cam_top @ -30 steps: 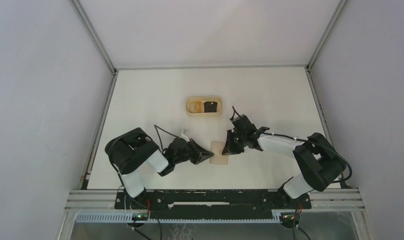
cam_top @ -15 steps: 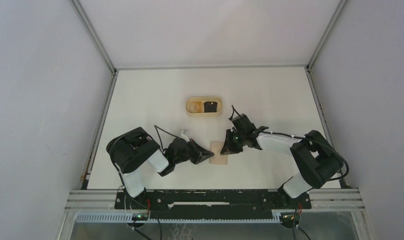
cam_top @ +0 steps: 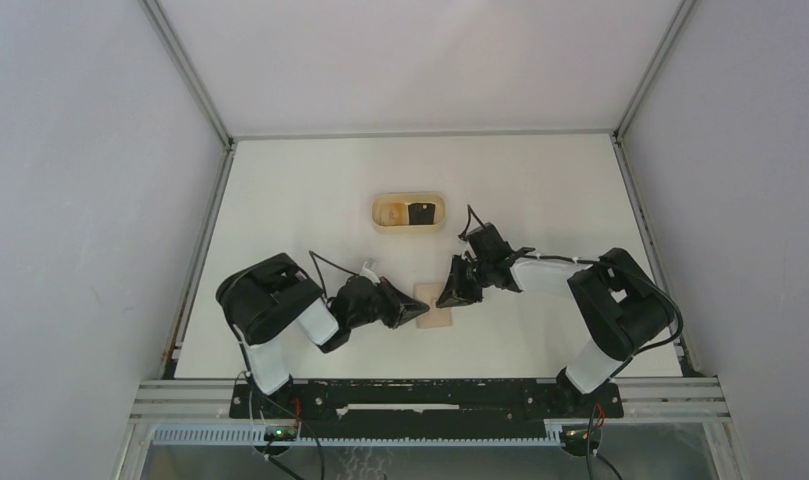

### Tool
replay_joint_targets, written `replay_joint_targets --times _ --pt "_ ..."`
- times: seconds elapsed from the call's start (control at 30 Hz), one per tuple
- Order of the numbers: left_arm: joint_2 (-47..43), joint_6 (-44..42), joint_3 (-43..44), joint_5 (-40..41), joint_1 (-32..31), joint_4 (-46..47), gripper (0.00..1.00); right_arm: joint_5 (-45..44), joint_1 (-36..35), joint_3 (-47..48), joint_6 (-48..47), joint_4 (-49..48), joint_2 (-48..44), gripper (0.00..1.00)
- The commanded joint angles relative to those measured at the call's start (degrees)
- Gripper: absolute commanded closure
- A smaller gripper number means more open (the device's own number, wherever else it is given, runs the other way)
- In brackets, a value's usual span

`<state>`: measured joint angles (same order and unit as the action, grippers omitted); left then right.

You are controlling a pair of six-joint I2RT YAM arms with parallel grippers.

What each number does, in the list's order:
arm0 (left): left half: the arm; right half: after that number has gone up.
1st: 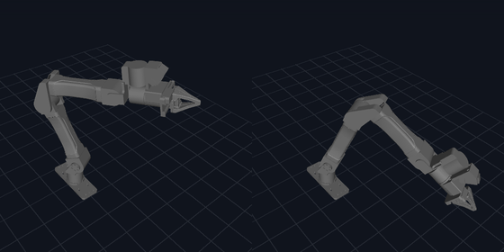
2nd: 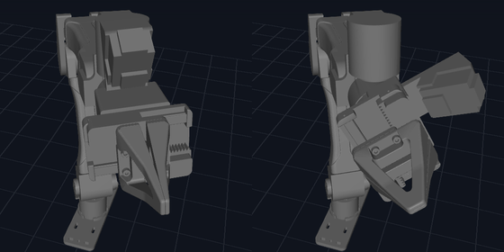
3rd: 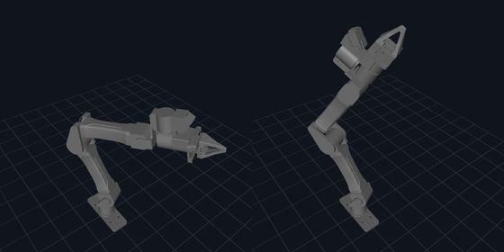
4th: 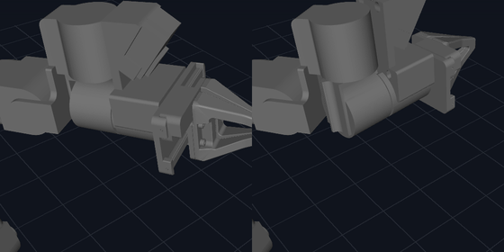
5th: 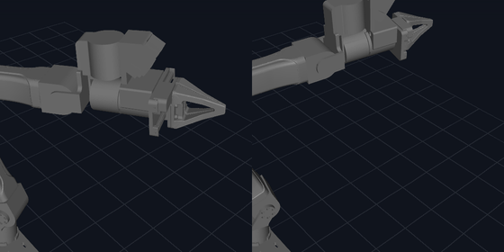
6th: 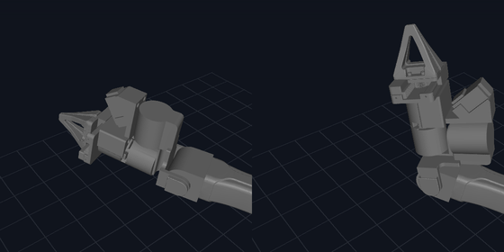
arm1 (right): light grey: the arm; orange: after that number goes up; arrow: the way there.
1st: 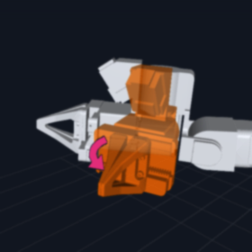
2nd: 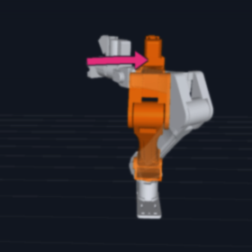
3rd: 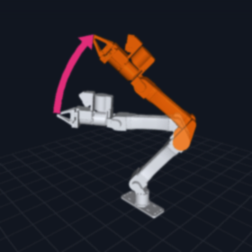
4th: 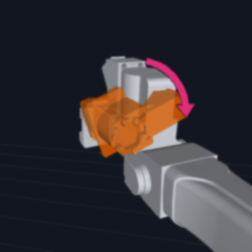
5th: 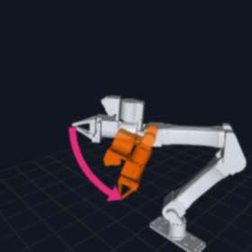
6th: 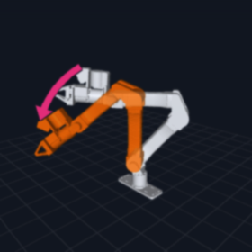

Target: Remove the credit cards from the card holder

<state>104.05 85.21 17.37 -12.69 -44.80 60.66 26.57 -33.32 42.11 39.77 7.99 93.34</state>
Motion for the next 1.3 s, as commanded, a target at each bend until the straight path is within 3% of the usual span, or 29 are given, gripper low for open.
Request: replay_joint_targets --times 0.0,0.17,0.4,0.77,0.93,1.1,1.27 --pt "1.9 0.5 -0.2 -0.4 0.1 1.5 1.00 -3.1 0.3 0.7 0.4 5.3 3.9 0.82" --pt "3.8 1.4 -0.3 -0.8 0.0 4.4 1.00 -5.1 0.1 4.3 0.2 11.5 5.5 0.75" --pt "4.4 1.5 -0.9 -0.9 0.0 6.7 1.00 -9.6 -1.8 10.0 0.3 19.7 10.3 0.74" --pt "6.2 2.3 -2.9 -1.3 0.5 12.8 1.00 -19.9 -5.9 15.2 -0.3 28.8 18.2 0.87" --pt "7.9 3.1 -3.9 -1.6 0.8 17.0 1.00 -25.3 -8.5 18.8 -1.3 33.2 21.2 0.87" --pt "5.8 2.1 -4.6 -1.7 1.4 16.9 1.00 -24.6 -9.0 21.0 -1.2 33.7 19.8 0.77" --pt "-1.7 -2.6 -3.6 -1.1 1.8 7.1 1.00 -24.7 -7.5 25.1 -2.6 34.5 13.2 0.65"
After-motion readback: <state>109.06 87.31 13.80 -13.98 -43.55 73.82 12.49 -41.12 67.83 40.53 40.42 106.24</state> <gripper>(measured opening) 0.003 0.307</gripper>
